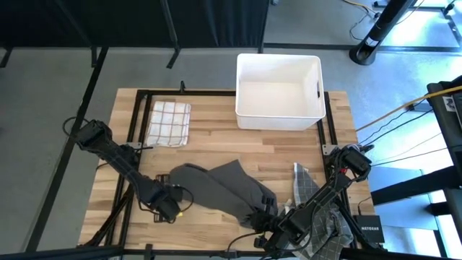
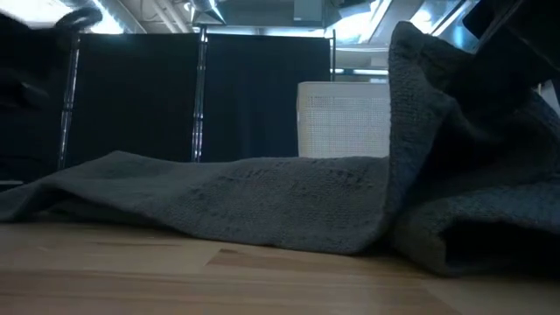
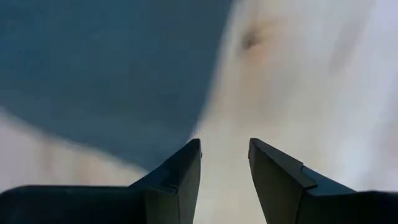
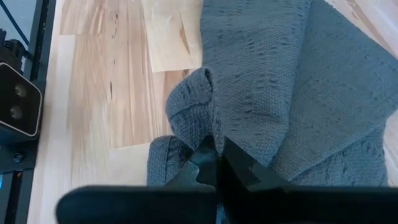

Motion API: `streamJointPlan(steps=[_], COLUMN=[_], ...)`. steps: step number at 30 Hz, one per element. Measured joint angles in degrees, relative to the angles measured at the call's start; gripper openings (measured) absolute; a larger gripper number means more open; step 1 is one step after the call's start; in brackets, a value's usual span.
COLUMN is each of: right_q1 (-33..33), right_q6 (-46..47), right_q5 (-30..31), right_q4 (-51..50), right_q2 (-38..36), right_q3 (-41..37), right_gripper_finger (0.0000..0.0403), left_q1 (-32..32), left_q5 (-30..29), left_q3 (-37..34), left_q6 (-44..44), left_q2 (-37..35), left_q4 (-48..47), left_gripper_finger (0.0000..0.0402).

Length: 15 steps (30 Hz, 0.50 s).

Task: Fold towel
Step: Fold the grey towel and put beside the white towel

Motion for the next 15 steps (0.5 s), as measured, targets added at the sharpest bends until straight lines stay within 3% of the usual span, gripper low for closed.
streamJointPlan(steps=[3,6,15], right_q1=[-0.02,-0.02,-0.02], right_q6=[0.00,0.00,0.00], right_q5=[0.12,0.22,0.31], right_q4=[0.00,0.01,0.39], right_q2=[0.00,0.00,0.00], right_q3=[0.00,0.00,0.00], right_gripper_finger=[0.0004,0.0005,0.0005], left_q1=[-0.34,0.40,4.47], left_q5=[-2.76,-1.55,2.64], left_q3=[0.00,-0.39,-6.23], left_q6=[-2.63,-5.26,1.18], left_q2=[0.00,-0.02,-0.24], left_q4=[-5.07,-7.02,-0.19], left_gripper_finger=[0.0129,0.0129,0.0129])
